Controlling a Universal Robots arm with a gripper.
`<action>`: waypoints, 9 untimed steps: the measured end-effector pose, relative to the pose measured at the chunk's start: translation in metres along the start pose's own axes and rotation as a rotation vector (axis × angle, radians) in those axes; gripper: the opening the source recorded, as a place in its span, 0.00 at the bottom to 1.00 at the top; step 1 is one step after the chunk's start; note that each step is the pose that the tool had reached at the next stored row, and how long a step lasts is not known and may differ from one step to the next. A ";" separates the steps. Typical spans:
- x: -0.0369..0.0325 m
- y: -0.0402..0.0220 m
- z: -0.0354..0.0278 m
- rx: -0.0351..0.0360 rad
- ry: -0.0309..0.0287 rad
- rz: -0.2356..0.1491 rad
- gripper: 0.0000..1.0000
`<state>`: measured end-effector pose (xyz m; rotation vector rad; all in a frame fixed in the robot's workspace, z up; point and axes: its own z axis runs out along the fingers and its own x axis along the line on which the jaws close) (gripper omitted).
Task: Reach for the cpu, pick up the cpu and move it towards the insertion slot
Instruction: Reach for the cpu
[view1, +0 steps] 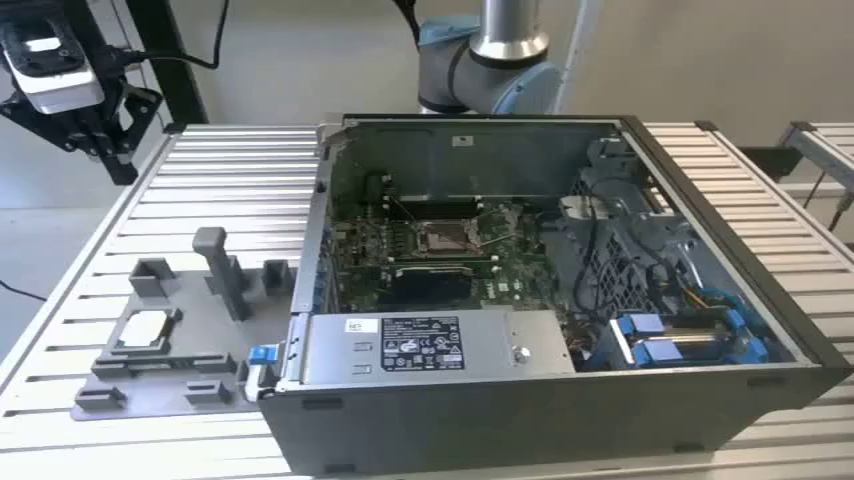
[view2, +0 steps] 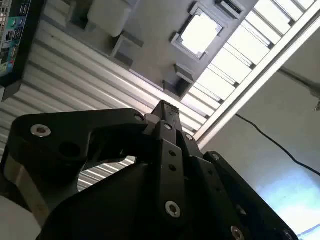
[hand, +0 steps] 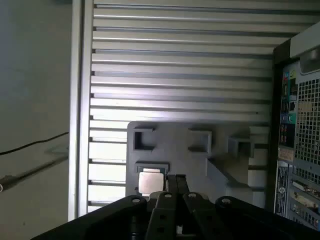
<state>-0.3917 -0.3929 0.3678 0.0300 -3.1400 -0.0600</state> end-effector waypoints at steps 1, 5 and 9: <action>0.0000 0.0000 0.0000 0.0000 0.0000 0.000 0.00; 0.0000 0.0000 0.0000 0.0000 0.0000 0.000 0.00; 0.0000 0.0000 0.0000 0.0000 0.0001 0.000 0.00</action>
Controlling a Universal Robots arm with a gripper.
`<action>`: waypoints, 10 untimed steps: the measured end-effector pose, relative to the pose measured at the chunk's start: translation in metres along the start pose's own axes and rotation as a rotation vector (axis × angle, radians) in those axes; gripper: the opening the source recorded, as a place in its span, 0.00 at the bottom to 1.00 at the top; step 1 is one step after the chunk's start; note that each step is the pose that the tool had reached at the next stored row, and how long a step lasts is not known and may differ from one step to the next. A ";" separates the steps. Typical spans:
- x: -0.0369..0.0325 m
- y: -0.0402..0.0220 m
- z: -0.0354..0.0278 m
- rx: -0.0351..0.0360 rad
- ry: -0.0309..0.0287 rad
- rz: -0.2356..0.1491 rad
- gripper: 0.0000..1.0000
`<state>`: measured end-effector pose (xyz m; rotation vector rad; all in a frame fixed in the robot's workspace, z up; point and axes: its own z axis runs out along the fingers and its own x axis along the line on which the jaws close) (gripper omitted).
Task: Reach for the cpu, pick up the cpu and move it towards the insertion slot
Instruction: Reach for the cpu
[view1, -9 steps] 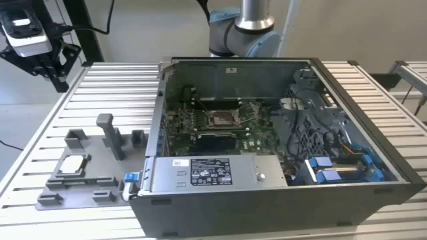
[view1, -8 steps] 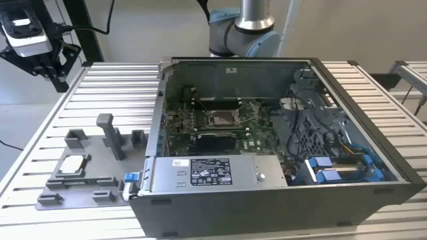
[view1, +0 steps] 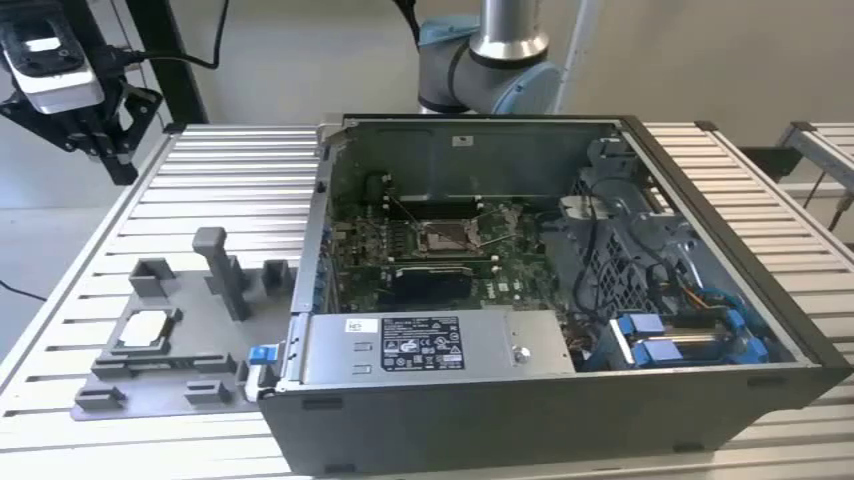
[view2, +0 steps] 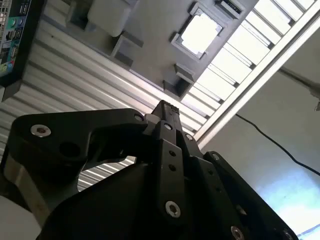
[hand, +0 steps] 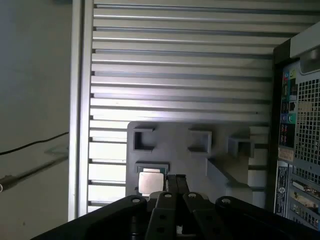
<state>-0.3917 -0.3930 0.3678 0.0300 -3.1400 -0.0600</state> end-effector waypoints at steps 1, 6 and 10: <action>0.0000 0.0000 0.0000 0.0001 0.0000 0.000 0.00; 0.0022 -0.0003 0.0002 0.0000 0.0000 0.000 0.00; 0.0071 -0.0077 0.0005 0.0000 0.0000 0.000 0.00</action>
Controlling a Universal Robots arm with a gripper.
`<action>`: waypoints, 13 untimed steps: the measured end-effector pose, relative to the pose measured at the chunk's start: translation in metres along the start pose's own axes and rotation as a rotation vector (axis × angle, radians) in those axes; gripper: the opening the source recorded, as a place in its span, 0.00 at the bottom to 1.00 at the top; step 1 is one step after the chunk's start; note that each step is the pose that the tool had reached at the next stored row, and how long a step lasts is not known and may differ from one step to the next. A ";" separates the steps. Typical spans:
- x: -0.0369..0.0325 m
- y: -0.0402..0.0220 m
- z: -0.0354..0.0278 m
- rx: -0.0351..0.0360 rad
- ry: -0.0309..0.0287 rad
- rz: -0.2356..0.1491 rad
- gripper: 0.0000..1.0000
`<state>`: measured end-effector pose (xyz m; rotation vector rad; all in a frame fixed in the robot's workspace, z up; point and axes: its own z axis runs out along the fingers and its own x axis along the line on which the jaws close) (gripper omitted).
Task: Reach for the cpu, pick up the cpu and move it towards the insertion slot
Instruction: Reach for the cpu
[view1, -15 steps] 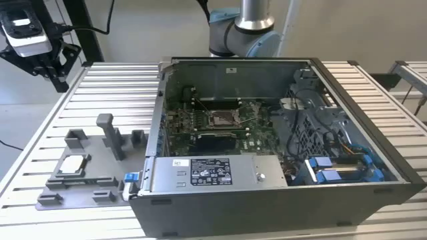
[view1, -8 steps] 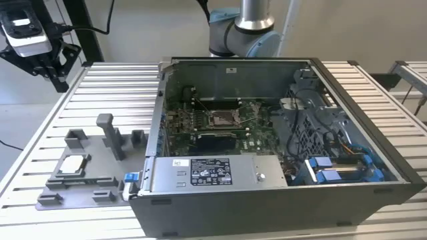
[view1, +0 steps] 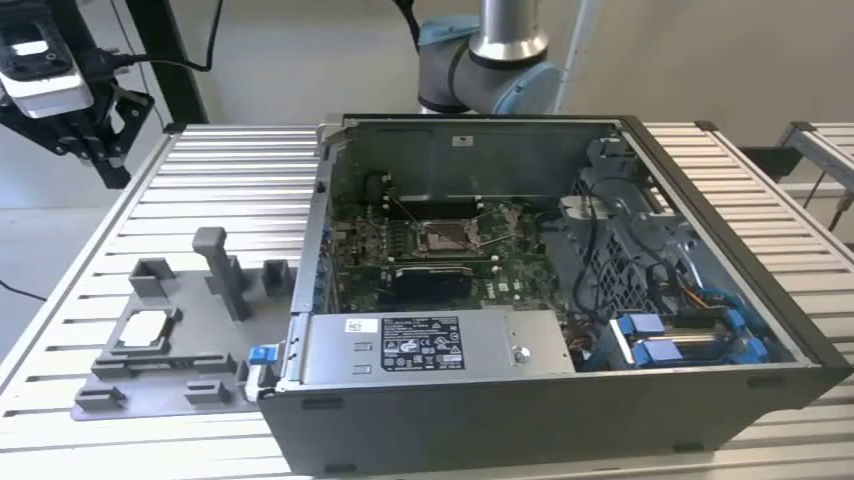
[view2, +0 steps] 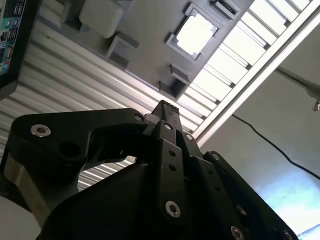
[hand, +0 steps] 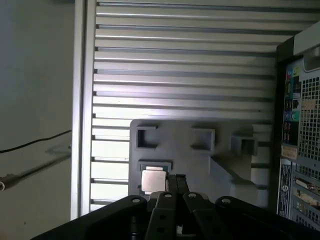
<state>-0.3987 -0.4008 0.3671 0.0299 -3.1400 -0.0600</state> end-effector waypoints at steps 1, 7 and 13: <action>0.0010 -0.0033 0.0001 0.0000 0.0000 0.000 0.00; 0.0076 -0.0219 0.0007 0.0001 0.0001 0.000 0.00; 0.0152 -0.0332 0.0020 0.0000 -0.0001 0.000 0.00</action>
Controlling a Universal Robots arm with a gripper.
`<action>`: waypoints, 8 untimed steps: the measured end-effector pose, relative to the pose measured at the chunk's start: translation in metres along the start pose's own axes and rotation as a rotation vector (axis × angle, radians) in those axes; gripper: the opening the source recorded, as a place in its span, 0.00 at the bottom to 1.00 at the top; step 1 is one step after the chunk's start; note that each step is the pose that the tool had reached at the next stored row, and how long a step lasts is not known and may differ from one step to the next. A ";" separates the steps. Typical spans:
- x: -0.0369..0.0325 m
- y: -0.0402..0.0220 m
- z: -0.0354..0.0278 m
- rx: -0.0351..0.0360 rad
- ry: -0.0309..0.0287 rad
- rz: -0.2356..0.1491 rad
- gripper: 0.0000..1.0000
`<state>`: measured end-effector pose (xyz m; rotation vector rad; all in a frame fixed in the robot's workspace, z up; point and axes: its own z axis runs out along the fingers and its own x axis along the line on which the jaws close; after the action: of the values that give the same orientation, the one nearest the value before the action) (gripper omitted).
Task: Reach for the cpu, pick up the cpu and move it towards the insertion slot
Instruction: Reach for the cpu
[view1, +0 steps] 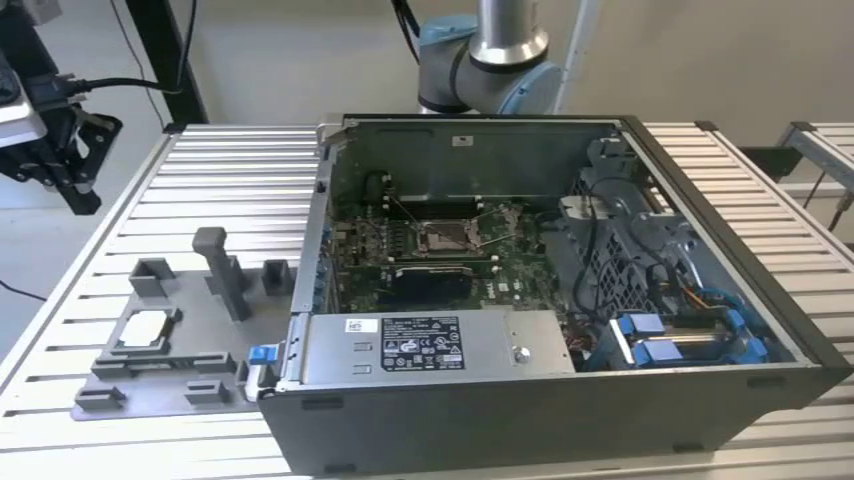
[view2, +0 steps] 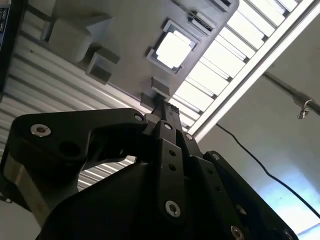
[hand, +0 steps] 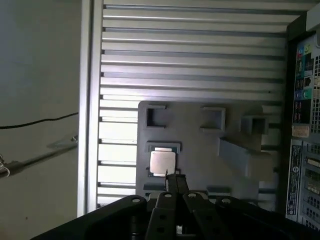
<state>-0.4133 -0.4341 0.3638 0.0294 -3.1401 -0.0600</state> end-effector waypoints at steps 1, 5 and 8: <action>0.0008 -0.0010 0.0002 0.0001 0.0001 0.000 0.00; 0.0008 -0.0023 0.0002 0.0000 0.0000 0.000 0.00; 0.0008 -0.0026 0.0002 0.0000 0.0000 0.000 0.00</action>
<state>-0.4140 -0.4367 0.3636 0.0293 -3.1401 -0.0600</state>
